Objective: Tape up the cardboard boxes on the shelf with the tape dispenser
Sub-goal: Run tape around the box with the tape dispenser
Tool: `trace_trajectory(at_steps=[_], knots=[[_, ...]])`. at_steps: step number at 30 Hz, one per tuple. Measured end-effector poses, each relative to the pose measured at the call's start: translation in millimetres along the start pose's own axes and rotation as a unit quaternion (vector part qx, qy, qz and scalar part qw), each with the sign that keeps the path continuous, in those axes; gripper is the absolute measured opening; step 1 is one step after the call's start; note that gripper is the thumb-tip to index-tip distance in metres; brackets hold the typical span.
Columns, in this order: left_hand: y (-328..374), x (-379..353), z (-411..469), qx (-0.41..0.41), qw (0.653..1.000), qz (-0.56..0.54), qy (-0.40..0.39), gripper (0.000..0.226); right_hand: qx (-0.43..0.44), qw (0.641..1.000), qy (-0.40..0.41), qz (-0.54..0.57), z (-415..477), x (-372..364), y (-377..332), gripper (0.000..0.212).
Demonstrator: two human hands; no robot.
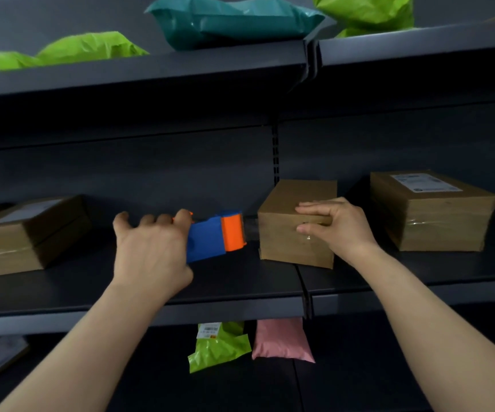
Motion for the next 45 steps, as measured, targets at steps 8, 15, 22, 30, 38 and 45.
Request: trace_trajectory(at_steps=[8,15,22,30,38,45], knots=[[6,2,12,0.008,0.999,-0.005,-0.047,0.07,-0.004,1.0,-0.014,0.011,1,0,0,0.045],[9,-1,22,0.017,0.998,0.004,-0.058,0.067,0.014,1.0,-0.003,0.012,1,-1,0,0.047],[10,-2,31,0.022,0.995,-0.018,-0.091,0.071,0.026,0.999,0.015,0.012,0,-2,2,0.047],[15,-15,42,0.009,0.997,-0.03,-0.072,0.07,0.021,0.999,0.009,0.023,-1,-1,1,0.05],[13,-53,47,-0.019,0.995,-0.083,0.06,0.064,0.01,1.0,0.005,0.017,0,3,-1,0.047],[10,-75,51,-0.053,0.984,-0.124,0.119,0.06,-0.023,0.997,0.065,0.035,2,-8,-3,0.029]])
Point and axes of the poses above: each hand's wrist, its own z-axis towards the middle knuckle, its own x-axis out of the back of the hand, y = z × x, the point moved 3 cm from there along z, towards the middle knuckle, and after that the axes turned 15 degrees about -x, right-handed, at the moved point
